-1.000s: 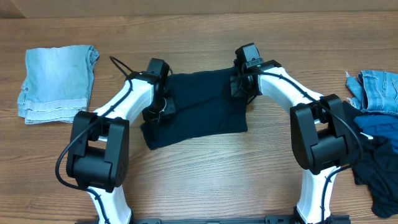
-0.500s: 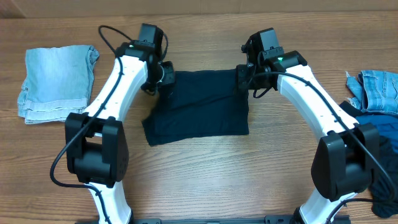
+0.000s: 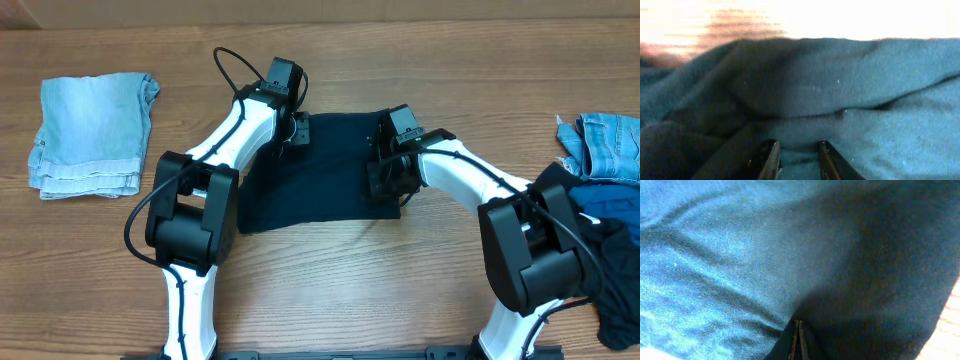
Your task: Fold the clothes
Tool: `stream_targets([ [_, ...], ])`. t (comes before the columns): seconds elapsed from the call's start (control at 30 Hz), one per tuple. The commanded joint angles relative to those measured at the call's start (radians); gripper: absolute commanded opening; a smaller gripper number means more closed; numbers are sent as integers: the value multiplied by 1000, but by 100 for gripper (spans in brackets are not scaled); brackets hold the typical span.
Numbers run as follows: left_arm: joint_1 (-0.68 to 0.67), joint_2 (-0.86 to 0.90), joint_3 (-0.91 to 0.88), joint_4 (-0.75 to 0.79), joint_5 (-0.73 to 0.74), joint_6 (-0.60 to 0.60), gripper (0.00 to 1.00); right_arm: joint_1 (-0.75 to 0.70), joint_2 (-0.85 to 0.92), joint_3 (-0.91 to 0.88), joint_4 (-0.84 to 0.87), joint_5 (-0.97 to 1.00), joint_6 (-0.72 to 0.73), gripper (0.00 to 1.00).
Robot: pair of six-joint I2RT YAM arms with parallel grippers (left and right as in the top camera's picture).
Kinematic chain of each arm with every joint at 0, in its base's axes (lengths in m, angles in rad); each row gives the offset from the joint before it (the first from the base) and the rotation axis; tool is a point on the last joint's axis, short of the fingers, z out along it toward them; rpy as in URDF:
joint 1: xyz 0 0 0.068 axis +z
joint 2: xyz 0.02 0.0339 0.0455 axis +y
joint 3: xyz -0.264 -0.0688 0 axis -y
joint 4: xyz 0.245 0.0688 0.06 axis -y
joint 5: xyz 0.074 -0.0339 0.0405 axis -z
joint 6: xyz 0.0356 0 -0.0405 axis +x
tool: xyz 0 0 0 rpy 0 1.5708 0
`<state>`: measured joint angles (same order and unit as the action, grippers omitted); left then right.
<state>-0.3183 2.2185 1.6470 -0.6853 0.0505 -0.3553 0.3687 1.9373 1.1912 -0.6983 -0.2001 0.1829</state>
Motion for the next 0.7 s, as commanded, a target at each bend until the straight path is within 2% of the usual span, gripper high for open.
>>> stream_targets([
  [0.0, 51, 37, 1, 48, -100, 23, 35, -18, 3, -62, -16, 104, -4, 4],
  [0.1, 129, 37, 10, 70, -93, 23, 36, -24, 3, -65, -17, 153, -4, 4],
  [0.17, 175, 37, 25, 70, -24, 37, 36, -24, 3, -65, -17, 155, -4, 4],
  [0.3, 203, 37, 100, 23, 26, 84, 39, -24, 3, -65, -17, 163, -4, 4],
  [0.4, 202, 37, 273, -139, 21, 150, 43, -24, 2, -64, -16, 173, -4, 4],
  [0.47, 202, 37, 438, -318, 41, 149, 41, -24, -1, -56, -15, 172, -4, 4],
  [0.57, 161, 37, 591, -587, 61, 71, 31, -24, -71, 9, -20, 139, -4, 4],
  [0.67, 95, 37, 578, -686, -3, -23, 26, -24, -135, 71, -6, 128, -4, 4],
])
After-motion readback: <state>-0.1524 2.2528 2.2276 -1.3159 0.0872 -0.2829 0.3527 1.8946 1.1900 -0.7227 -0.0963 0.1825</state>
